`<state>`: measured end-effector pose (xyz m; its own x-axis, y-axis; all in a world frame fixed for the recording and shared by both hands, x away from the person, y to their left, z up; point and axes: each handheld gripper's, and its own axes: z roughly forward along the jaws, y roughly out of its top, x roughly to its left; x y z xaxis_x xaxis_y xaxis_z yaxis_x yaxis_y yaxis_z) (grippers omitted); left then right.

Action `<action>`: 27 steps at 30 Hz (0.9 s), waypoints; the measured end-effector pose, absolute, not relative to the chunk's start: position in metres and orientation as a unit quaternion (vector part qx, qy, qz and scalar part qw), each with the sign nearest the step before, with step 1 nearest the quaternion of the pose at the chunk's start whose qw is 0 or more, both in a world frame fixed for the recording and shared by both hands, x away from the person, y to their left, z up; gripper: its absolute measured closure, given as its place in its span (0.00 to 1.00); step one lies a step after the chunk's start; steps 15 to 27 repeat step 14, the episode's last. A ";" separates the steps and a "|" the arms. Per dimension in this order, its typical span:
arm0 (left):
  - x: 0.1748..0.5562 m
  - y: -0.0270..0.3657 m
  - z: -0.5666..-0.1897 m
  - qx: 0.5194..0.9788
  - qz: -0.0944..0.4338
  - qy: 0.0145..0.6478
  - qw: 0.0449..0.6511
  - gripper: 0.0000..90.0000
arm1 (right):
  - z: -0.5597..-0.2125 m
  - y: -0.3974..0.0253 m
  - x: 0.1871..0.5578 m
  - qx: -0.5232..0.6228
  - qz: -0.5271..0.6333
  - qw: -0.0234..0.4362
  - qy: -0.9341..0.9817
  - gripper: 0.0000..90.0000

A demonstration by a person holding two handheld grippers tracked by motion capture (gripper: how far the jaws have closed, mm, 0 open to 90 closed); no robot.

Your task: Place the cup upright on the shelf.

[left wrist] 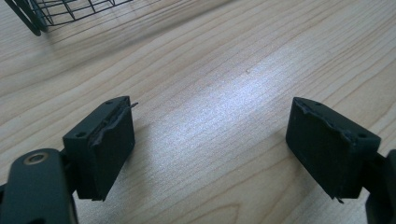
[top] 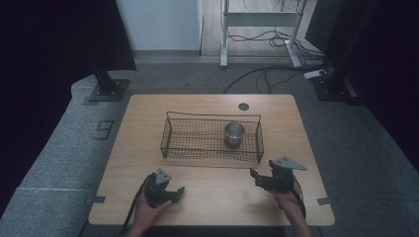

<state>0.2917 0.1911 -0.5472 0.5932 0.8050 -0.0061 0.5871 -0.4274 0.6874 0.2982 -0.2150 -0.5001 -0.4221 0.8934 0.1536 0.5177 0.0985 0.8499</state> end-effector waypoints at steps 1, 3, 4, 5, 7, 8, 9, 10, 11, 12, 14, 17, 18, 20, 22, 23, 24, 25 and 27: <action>0.292 0.191 -0.547 0.829 0.164 0.420 0.332 0.17 | -0.502 -0.216 0.298 0.497 0.454 0.208 0.709 0.17; 0.292 0.191 -0.547 0.829 0.164 0.420 0.332 0.17 | -0.505 -0.216 0.298 0.498 0.454 0.203 0.710 0.17; 0.292 0.191 -0.547 0.829 0.164 0.420 0.332 0.17 | -0.507 -0.215 0.297 0.498 0.452 0.204 0.712 0.17; 0.292 0.191 -0.547 0.829 0.164 0.420 0.331 0.17 | -0.510 -0.214 0.297 0.498 0.449 0.203 0.713 0.17; 0.292 0.191 -0.547 0.829 0.164 0.420 0.332 0.17 | -0.515 -0.212 0.297 0.499 0.444 0.197 0.717 0.17; 0.292 0.191 -0.547 0.829 0.164 0.420 0.332 0.17 | -0.518 -0.211 0.298 0.499 0.440 0.195 0.721 0.17; 0.292 0.191 -0.547 0.829 0.164 0.420 0.332 0.17 | -0.519 -0.210 0.298 0.498 0.438 0.194 0.722 0.17; 0.292 0.191 -0.547 0.829 0.164 0.420 0.332 0.17 | -0.521 -0.209 0.298 0.499 0.436 0.194 0.724 0.17; 0.292 0.191 -0.547 0.829 0.164 0.420 0.332 0.17 | -0.521 -0.209 0.298 0.499 0.435 0.194 0.725 0.17; 0.292 0.191 -0.547 0.829 0.164 0.420 0.332 0.17 | -0.521 -0.209 0.299 0.498 0.434 0.195 0.725 0.17; 0.292 0.191 -0.547 0.829 0.164 0.420 0.332 0.17 | -0.520 -0.210 0.299 0.498 0.436 0.198 0.723 0.17; 0.292 0.191 -0.547 0.829 0.164 0.420 0.332 0.17 | -0.520 -0.210 0.299 0.498 0.436 0.198 0.723 0.17; 0.292 0.191 -0.547 0.829 0.164 0.420 0.332 0.17 | -0.520 -0.210 0.299 0.498 0.436 0.198 0.723 0.17; 0.292 0.191 -0.547 0.829 0.164 0.420 0.332 0.17 | -0.520 -0.210 0.299 0.498 0.436 0.198 0.723 0.17; 0.292 0.191 -0.547 0.829 0.164 0.420 0.332 0.17 | -0.520 -0.210 0.299 0.498 0.436 0.198 0.723 0.17; 0.292 0.191 -0.547 0.829 0.164 0.420 0.332 0.17 | -0.520 -0.210 0.299 0.498 0.436 0.198 0.723 0.17; 0.292 0.191 -0.547 0.829 0.164 0.420 0.332 0.17 | -0.520 -0.210 0.299 0.498 0.436 0.198 0.723 0.17; 0.292 0.191 -0.547 0.829 0.164 0.420 0.332 0.17 | -0.520 -0.210 0.299 0.498 0.436 0.198 0.723 0.17; 0.292 0.191 -0.547 0.829 0.164 0.420 0.332 0.17 | -0.520 -0.210 0.299 0.498 0.436 0.198 0.723 0.17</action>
